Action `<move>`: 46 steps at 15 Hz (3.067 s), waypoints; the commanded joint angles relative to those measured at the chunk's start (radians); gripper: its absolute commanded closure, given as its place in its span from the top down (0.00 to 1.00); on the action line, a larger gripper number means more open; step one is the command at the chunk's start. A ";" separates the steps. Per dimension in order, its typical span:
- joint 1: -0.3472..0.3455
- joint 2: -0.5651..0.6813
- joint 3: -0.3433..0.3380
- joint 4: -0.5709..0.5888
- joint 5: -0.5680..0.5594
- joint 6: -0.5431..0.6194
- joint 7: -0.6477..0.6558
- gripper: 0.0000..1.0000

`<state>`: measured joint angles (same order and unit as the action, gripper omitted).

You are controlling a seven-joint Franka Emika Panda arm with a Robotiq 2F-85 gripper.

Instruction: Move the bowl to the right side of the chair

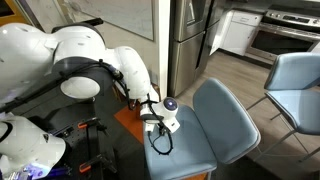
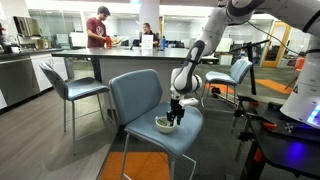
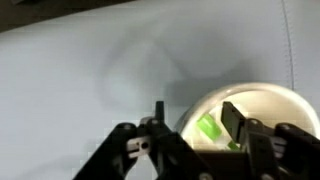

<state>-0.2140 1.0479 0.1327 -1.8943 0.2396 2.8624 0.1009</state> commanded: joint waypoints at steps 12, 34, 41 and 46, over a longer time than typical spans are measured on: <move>0.032 -0.004 -0.084 0.030 0.036 0.042 0.065 0.03; -0.159 0.070 -0.137 0.227 0.200 -0.236 0.076 0.37; -0.089 0.002 -0.191 0.138 0.168 -0.164 0.099 0.88; 0.111 -0.122 -0.352 0.013 0.057 -0.149 0.209 1.00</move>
<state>-0.2371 1.0198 -0.1081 -1.7650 0.3716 2.7102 0.2147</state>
